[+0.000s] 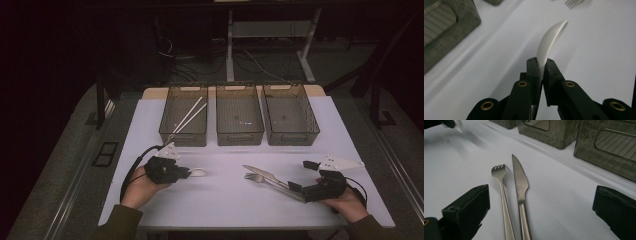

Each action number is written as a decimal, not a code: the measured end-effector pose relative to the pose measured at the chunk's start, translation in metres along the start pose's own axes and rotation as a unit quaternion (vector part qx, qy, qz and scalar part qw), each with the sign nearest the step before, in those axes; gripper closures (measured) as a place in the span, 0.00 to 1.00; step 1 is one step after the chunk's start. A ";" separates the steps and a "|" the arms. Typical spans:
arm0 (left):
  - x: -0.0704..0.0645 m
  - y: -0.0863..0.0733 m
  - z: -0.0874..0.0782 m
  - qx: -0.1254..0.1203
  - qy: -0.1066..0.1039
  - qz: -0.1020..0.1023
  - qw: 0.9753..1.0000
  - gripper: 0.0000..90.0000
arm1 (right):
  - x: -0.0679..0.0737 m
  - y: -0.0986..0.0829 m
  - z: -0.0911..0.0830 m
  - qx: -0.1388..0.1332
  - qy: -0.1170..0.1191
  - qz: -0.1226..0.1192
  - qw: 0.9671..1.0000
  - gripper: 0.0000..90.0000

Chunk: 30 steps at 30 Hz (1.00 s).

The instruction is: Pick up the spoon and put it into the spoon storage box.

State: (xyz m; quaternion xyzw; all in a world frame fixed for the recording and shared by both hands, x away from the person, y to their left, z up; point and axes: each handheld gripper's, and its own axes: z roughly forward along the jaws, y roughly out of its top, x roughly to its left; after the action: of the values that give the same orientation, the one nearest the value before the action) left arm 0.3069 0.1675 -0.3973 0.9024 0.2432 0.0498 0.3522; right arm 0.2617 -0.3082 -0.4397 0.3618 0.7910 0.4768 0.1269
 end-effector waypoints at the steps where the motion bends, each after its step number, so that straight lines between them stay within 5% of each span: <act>1: 0.000 0.003 0.000 -0.004 0.002 -0.001 1.000 0.92 | 0.000 0.000 0.000 -0.001 0.000 0.000 1.000 0.01; 13: 0.001 0.040 0.009 -0.031 -0.003 0.028 0.999 0.92 | 0.000 0.000 -0.001 -0.001 -0.002 0.002 1.000 0.01; 30: 0.022 0.084 0.016 -0.071 -0.004 0.024 0.997 0.92 | 0.001 0.000 -0.001 -0.001 -0.002 0.003 1.000 0.01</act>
State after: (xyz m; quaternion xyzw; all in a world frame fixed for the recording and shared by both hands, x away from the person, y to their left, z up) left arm 0.3646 0.1149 -0.3554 0.8808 0.2160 0.0718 0.4152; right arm 0.2607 -0.3085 -0.4395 0.3651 0.7890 0.4773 0.1279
